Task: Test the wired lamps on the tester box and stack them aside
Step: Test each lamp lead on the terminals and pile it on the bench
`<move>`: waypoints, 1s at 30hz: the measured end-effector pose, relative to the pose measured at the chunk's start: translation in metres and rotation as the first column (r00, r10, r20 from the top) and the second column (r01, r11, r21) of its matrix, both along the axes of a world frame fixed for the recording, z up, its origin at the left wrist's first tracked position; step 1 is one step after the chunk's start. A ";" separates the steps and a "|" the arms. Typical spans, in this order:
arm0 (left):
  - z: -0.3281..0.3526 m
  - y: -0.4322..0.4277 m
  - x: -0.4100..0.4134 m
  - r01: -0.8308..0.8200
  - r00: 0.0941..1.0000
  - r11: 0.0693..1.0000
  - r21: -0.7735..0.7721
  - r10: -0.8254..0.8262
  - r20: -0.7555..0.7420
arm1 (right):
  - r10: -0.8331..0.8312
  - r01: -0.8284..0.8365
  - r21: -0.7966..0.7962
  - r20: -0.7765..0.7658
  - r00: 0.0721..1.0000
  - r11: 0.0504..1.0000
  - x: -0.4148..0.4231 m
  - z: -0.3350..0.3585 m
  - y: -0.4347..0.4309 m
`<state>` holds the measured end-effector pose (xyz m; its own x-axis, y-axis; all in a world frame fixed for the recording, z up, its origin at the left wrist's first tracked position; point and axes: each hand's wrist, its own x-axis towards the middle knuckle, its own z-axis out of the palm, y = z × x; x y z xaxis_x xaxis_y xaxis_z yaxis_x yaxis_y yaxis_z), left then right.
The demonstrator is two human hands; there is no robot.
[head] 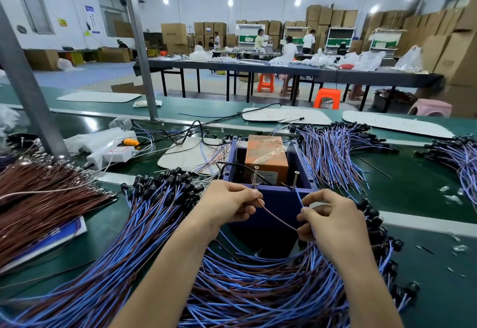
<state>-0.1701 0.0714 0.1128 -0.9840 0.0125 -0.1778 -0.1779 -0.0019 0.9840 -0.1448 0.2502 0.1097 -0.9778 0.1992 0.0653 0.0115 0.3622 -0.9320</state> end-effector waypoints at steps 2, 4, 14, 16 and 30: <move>0.000 0.000 0.000 0.008 1.000 1.000 -0.019 -0.008 0.005 | 0.009 -0.009 0.009 0.017 1.000 1.000 0.001 0.001 0.000; 0.000 0.000 0.000 0.011 1.000 1.000 -0.026 -0.011 0.011 | 0.013 -0.013 0.017 0.030 0.999 1.000 0.002 0.002 0.000; -0.002 -0.003 -0.001 0.028 0.999 0.999 -0.030 -0.028 0.015 | 0.030 -0.032 0.041 0.061 0.998 0.999 0.004 0.008 0.000; -0.003 -0.004 -0.002 0.028 0.999 0.999 -0.035 -0.028 0.018 | 0.032 -0.035 0.039 0.063 0.998 0.999 0.005 0.009 0.000; -0.008 -0.004 -0.004 0.027 1.000 0.999 -0.046 -0.026 0.015 | 0.031 -0.033 0.050 0.046 0.998 0.998 0.005 0.008 -0.002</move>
